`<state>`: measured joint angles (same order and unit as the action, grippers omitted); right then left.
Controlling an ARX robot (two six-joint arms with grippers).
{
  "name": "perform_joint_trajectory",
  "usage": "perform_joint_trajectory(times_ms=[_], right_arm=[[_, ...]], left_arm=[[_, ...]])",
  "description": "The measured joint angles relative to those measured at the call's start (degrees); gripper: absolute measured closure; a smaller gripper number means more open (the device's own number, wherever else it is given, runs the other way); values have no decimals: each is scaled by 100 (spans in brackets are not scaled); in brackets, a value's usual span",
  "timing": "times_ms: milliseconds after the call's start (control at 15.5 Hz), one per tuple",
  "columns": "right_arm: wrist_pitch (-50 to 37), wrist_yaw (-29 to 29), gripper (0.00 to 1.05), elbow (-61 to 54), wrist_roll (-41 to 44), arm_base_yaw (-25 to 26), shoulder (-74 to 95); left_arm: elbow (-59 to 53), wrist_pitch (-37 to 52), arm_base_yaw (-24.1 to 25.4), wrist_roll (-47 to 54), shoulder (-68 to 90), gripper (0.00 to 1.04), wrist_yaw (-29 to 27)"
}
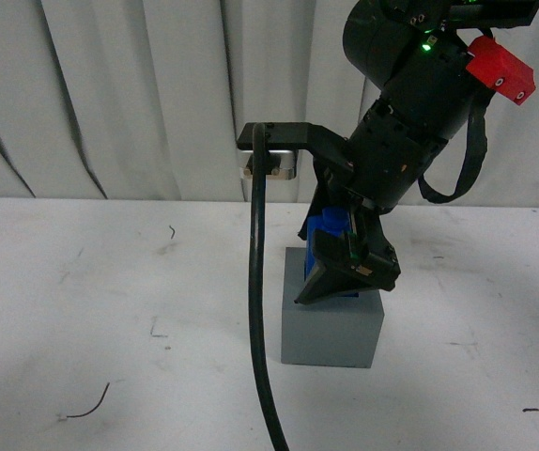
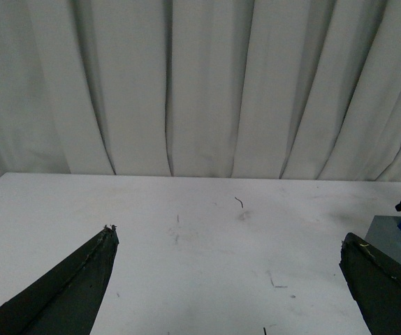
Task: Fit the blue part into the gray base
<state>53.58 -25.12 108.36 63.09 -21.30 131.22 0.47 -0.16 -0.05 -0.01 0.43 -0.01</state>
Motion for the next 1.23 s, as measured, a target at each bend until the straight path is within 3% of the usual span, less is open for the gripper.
perform_joint_trajectory(times_ms=[194, 323, 839, 1097, 1161, 1226], right_arm=[[203, -96, 6, -155, 577, 269, -79], [-358, -339, 6, -603, 1029, 892, -387], [-793, -726, 6, -951, 1032, 1572, -841], [-1241, -1298, 6, -1292, 835, 1853, -1355], [-1858, -2022, 6, -1799, 588, 2107, -1915], [-3777, -2863, 6, -2677, -455, 3025, -2863]], left_arm=[[0, -2, 0, 0, 0, 7, 0], [0, -2, 0, 0, 0, 7, 0], [0, 0, 0, 0, 0, 7, 0], [0, 0, 0, 0, 0, 7, 2], [0, 0, 0, 0, 0, 7, 0], [0, -2, 0, 0, 0, 7, 2]])
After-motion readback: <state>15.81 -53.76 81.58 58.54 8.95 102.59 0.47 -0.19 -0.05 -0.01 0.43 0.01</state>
